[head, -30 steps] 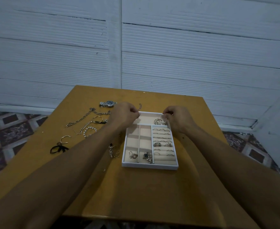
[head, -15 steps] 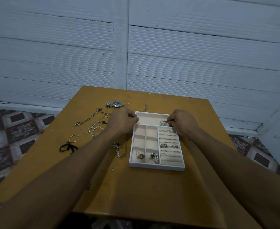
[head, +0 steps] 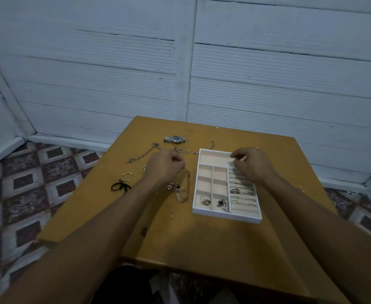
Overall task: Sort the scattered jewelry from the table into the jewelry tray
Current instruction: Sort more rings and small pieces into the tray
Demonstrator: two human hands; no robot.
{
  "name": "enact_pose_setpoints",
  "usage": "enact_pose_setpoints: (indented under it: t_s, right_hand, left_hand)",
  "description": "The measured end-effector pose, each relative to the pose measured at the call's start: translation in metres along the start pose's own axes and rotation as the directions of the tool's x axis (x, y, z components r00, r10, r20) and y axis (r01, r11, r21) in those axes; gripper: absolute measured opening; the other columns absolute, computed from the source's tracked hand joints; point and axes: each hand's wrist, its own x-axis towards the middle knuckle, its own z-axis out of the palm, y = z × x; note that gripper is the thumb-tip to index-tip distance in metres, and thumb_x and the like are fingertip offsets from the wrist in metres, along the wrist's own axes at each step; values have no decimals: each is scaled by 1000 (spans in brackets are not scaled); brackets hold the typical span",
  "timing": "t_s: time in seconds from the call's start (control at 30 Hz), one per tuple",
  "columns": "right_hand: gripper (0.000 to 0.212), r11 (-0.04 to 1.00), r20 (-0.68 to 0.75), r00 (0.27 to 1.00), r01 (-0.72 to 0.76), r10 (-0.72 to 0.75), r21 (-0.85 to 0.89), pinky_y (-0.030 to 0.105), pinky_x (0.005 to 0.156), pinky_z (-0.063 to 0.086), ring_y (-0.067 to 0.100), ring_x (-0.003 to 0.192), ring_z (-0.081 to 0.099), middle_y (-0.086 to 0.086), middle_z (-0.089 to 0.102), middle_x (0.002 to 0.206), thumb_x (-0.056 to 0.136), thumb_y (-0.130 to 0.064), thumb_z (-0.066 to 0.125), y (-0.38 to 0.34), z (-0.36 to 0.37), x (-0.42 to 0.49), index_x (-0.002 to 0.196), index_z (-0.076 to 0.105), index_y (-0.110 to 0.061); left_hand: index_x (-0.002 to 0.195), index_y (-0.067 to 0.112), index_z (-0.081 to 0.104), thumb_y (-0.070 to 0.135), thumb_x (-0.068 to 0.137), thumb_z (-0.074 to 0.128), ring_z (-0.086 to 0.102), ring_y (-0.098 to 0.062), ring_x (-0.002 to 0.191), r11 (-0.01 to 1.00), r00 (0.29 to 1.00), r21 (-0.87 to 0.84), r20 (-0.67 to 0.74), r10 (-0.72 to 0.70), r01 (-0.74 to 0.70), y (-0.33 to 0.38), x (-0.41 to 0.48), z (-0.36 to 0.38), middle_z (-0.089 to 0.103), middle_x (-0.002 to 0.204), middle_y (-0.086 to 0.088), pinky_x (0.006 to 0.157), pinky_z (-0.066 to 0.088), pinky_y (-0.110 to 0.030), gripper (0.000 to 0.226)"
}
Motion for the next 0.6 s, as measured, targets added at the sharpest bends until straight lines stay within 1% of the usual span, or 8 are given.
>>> enact_pose_setpoints:
  t_s: [0.07, 0.13, 0.2, 0.3, 0.37, 0.43, 0.53, 0.6]
  right_hand:
    - [22, 996, -19, 1000, 1, 1, 94, 23, 71, 40, 16, 83, 61, 0, 70, 95, 90, -14, 57, -12, 2, -5, 107, 71, -16]
    - [23, 990, 9, 1000, 3, -4, 138, 25, 72, 42, 18, 83, 63, -5, 68, 89, 88, -13, 60, -25, 5, -10, 109, 68, -17]
    - [25, 981, 49, 999, -10, 0, 192, 30, 74, 49, 18, 81, 66, -6, 69, 90, 87, -14, 61, -36, 10, -14, 111, 65, -20]
    - [27, 971, 94, 996, -17, -6, 238, 33, 78, 51, 18, 81, 67, -8, 70, 91, 86, -14, 61, -51, 18, -17, 111, 63, -24]
    - [26, 971, 112, 993, 6, -34, 241, 31, 75, 49, 15, 81, 65, -11, 69, 87, 86, -15, 62, -61, 23, -18, 109, 63, -25]
    - [23, 970, 134, 989, 23, -57, 242, 27, 73, 45, 11, 82, 62, -13, 67, 84, 86, -15, 63, -71, 27, -19, 107, 64, -25]
    - [21, 973, 151, 985, 44, -80, 226, 21, 70, 41, 11, 87, 60, -11, 66, 93, 87, -14, 60, -83, 34, -19, 107, 67, -20]
    - [21, 980, 164, 982, 61, -93, 190, 17, 67, 40, 10, 88, 59, -9, 66, 96, 88, -15, 60, -90, 36, -20, 106, 68, -19]
  left_hand:
    - [94, 20, 74, 24, 89, 65, 60, -7, 79, 1000, 1000, 7, -12, -27, 27, -15, -5, -15, 68, 90, 6, 70, 52, -26, 11]
    - [93, 21, 74, 23, 89, 65, 63, -10, 83, 997, 997, 15, -25, -70, 71, -33, -9, -32, 70, 93, 4, 76, 54, -29, 9]
    - [92, 22, 74, 23, 88, 66, 61, -9, 84, 992, 992, 69, -71, -104, 109, -50, -13, -50, 70, 93, 4, 76, 51, -27, 9]
    - [91, 21, 74, 26, 87, 67, 62, -13, 85, 970, 972, 131, -144, -185, 204, -75, -18, -72, 70, 93, 3, 78, 54, -31, 9]
    - [86, 22, 72, 28, 85, 70, 63, -13, 83, 950, 961, 162, -119, -249, 266, -90, -21, -81, 71, 92, 2, 78, 57, -36, 6]
    - [84, 24, 71, 35, 81, 73, 62, -11, 81, 939, 962, 209, -64, -265, 272, -100, -23, -86, 71, 90, 2, 75, 57, -34, 12]
    - [99, 19, 70, 48, 78, 74, 57, -10, 84, 931, 966, 264, 0, -260, 251, -103, -25, -88, 65, 94, 4, 70, 47, -27, 37]
    - [107, 16, 69, 46, 77, 75, 56, -12, 88, 930, 967, 286, 32, -253, 233, -103, -22, -88, 66, 101, 0, 73, 47, -27, 43]
